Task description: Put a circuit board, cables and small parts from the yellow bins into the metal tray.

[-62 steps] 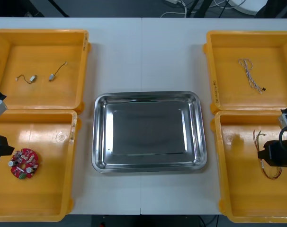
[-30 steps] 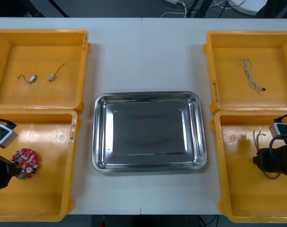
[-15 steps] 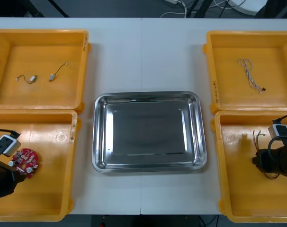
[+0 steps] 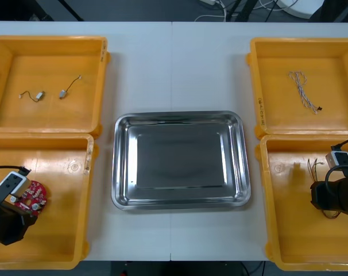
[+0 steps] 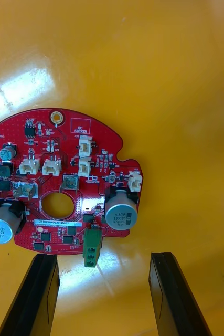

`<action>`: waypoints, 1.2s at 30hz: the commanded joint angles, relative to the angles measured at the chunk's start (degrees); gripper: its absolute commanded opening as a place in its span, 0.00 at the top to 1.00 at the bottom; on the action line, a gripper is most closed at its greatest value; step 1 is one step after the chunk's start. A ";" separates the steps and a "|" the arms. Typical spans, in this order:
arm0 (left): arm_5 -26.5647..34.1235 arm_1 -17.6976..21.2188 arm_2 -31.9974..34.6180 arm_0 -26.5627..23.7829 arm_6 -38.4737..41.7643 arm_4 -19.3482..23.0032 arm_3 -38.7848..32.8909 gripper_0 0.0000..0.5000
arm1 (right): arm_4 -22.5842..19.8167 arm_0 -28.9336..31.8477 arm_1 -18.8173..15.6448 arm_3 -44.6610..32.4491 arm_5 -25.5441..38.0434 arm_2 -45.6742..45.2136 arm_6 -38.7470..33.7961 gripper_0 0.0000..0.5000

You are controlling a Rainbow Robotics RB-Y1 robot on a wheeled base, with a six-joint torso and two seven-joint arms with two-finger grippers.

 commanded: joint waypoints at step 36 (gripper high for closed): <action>-6.01 2.77 -4.39 -0.84 -5.72 -0.88 4.20 0.00 | -5.34 -14.73 -1.24 -15.64 33.03 -16.31 0.97 1.00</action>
